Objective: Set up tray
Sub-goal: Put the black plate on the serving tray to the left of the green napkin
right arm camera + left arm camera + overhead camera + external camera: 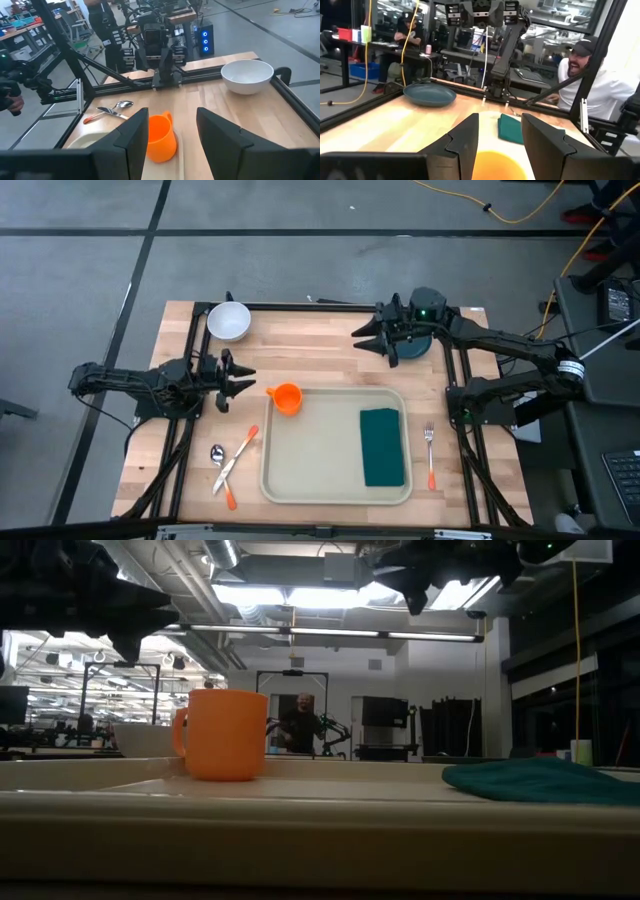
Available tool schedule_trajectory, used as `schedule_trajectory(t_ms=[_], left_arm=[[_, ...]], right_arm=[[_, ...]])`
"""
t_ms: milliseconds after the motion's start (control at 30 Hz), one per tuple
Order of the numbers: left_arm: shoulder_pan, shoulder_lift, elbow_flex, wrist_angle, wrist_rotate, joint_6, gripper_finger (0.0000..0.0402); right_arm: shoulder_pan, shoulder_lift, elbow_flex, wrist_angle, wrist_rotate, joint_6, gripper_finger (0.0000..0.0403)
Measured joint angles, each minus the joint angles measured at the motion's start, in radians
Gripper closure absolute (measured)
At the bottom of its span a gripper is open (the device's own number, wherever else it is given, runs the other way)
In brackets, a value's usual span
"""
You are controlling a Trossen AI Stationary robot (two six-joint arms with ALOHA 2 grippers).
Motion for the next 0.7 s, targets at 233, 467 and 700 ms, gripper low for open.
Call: schedule_trajectory(t_ms=[233, 467, 700], left_arm=[[0.003, 0.000, 0.000, -0.028, -0.080, 0.000, 0.0258], [0.003, 0.000, 0.000, -0.020, -0.076, 0.002, 0.0258], [0.003, 0.000, 0.000, -0.018, -0.076, -0.008, 0.0258]], right_arm=[[0.025, 0.000, 0.000, 0.001, 0.000, 0.001, 0.0231], [0.046, 0.000, 0.000, 0.008, 0.001, 0.000, 0.0231], [0.050, 0.000, 0.000, 0.008, 0.001, 0.006, 0.0231]])
